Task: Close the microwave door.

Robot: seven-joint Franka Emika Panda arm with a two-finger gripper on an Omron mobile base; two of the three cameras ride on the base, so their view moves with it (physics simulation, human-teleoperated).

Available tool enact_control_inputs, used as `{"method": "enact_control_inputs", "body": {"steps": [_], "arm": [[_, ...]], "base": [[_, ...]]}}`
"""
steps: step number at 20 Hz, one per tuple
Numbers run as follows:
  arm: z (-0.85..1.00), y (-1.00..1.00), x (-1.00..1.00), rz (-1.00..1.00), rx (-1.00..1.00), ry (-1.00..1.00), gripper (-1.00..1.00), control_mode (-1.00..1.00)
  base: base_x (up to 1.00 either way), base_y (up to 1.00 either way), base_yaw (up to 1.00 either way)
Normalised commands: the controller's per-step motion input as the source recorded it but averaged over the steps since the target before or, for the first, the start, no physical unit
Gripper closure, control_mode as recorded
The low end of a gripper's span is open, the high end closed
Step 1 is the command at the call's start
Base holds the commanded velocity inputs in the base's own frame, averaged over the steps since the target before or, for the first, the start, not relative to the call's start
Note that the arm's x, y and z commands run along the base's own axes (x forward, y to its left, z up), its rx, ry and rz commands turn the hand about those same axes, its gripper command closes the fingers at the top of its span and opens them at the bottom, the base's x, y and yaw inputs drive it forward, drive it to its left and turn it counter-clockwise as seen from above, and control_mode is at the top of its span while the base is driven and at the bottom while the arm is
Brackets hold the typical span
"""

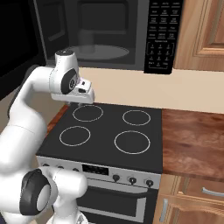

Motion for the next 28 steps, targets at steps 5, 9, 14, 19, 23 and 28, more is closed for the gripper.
{"method": "enact_control_inputs", "body": {"steps": [5, 9, 14, 19, 23, 28], "arm": [[0.00, 0.02, -0.26, 0.00, 0.00, 0.00, -1.00, -1.00], [0.04, 0.00, -0.97, -0.08, 0.00, -0.18, -1.00, -1.00], [0.43, 0.00, -1.00, -0.05, 0.00, -0.54, -1.00, -1.00], [0.58, 0.00, -0.87, -0.02, 0.01, -0.60, -1.00, -1.00], [0.55, 0.00, -0.74, 0.00, 0.05, -0.49, -1.00, -1.00], [0.40, 0.01, -0.64, 0.00, 0.01, -0.45, -1.00, -1.00]], "base": [[0.00, 0.00, 0.00], [0.00, 0.00, 0.00], [0.00, 0.00, 0.00], [0.00, 0.00, 0.00], [0.00, 0.00, 0.00], [0.00, 0.00, 0.00]]}}
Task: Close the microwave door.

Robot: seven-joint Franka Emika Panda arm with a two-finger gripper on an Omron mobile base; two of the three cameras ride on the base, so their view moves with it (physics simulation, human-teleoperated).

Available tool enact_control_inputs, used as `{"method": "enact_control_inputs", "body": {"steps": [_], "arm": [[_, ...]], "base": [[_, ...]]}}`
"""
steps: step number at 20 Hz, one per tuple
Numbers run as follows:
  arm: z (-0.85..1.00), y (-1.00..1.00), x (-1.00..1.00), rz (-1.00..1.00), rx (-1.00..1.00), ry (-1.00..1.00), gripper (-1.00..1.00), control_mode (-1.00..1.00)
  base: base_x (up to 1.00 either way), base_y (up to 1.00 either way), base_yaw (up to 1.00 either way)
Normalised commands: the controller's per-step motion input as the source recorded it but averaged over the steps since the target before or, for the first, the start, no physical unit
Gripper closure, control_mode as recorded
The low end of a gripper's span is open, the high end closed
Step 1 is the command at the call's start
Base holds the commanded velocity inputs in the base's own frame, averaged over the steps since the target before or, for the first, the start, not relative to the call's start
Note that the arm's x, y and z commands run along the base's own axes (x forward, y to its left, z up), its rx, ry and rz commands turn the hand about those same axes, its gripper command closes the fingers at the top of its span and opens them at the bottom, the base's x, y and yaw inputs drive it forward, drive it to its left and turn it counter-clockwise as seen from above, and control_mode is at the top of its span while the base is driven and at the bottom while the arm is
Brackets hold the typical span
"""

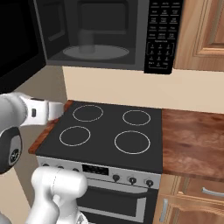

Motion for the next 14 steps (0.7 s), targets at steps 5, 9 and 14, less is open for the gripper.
{"method": "enact_control_inputs", "body": {"steps": [5, 9, 14], "arm": [[0.30, 0.01, -0.47, 0.00, 0.01, -0.40, -1.00, -1.00], [0.32, 0.23, -0.38, 0.00, 0.00, -0.37, -1.00, -1.00], [0.34, 0.39, -0.82, 0.06, 0.00, -0.41, -1.00, -1.00]], "base": [[0.00, 0.00, 0.00], [0.00, 0.00, 0.00], [0.00, 0.00, 0.00]]}}
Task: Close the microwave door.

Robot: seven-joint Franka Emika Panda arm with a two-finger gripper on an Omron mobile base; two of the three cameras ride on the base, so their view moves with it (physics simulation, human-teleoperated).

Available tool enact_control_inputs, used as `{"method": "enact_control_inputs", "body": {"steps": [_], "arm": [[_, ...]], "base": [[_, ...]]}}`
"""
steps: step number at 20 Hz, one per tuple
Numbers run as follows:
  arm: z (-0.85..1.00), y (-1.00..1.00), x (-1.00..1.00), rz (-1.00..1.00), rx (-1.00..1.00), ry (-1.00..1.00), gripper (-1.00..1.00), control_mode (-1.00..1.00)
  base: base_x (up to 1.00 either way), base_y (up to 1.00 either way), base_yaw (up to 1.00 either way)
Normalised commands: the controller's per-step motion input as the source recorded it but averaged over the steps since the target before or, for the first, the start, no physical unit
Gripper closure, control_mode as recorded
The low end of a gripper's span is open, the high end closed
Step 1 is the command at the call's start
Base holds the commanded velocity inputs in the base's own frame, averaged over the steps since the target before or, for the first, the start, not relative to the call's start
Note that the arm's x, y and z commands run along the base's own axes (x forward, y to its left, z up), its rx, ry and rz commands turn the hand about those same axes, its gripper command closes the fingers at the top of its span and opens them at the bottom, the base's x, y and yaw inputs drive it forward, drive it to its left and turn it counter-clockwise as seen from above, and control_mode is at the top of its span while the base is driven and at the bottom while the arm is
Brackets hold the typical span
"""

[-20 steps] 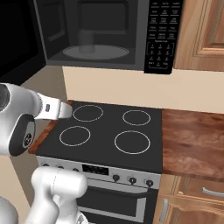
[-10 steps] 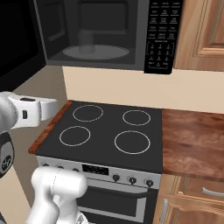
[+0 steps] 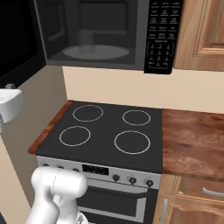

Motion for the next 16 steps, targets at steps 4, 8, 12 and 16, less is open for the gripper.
{"method": "enact_control_inputs", "body": {"steps": [4, 8, 12, 16], "arm": [[0.26, 0.49, -0.92, 0.16, 0.00, -0.43, -1.00, -1.00], [0.06, 0.24, -0.78, 0.23, 0.00, -0.32, -1.00, -1.00], [-0.02, 0.06, -0.45, 0.15, 0.00, -0.16, -1.00, -1.00], [-0.41, 0.39, 0.21, -0.01, -0.06, 0.00, -1.00, -1.00]], "base": [[0.00, 0.00, 0.00], [0.00, 0.00, 0.00], [0.00, 0.00, 0.00], [0.00, 0.00, 0.00]]}}
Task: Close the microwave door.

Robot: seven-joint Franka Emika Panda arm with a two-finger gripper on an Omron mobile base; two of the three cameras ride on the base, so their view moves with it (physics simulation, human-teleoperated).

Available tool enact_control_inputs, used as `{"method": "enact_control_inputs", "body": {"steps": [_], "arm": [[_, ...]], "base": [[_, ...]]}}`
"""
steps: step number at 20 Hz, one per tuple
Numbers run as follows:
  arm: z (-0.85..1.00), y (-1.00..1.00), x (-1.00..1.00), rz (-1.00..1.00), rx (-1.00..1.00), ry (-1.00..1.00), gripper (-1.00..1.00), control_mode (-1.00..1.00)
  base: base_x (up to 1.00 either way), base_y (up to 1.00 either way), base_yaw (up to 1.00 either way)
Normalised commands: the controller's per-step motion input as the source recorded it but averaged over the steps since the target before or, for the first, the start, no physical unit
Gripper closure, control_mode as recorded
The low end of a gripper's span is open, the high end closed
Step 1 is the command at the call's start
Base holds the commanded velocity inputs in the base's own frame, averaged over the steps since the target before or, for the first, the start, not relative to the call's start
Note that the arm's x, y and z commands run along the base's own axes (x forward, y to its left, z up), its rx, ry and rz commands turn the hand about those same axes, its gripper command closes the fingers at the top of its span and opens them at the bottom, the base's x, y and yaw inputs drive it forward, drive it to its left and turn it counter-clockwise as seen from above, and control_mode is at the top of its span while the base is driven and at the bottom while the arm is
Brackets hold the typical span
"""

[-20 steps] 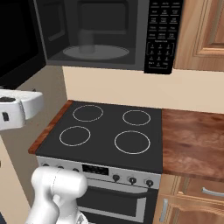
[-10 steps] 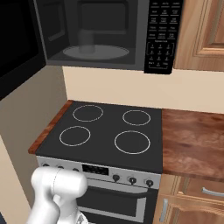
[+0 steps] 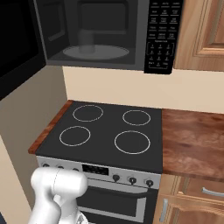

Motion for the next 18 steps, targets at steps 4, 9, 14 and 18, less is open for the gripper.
{"method": "enact_control_inputs", "body": {"steps": [4, 9, 14, 18], "arm": [[-0.36, 0.67, 0.19, -0.13, -0.14, 0.02, -1.00, -1.00], [-0.22, 0.68, 0.00, -0.16, -0.10, 0.03, -1.00, -1.00], [-0.20, 0.52, 0.01, -0.17, -0.08, 0.03, -1.00, -1.00], [-0.28, 0.25, 0.32, -0.24, -0.10, 0.08, -1.00, -1.00]], "base": [[0.00, 0.00, 0.00], [0.00, 0.00, 0.00], [0.00, 0.00, 0.00], [0.00, 0.00, 0.00]]}}
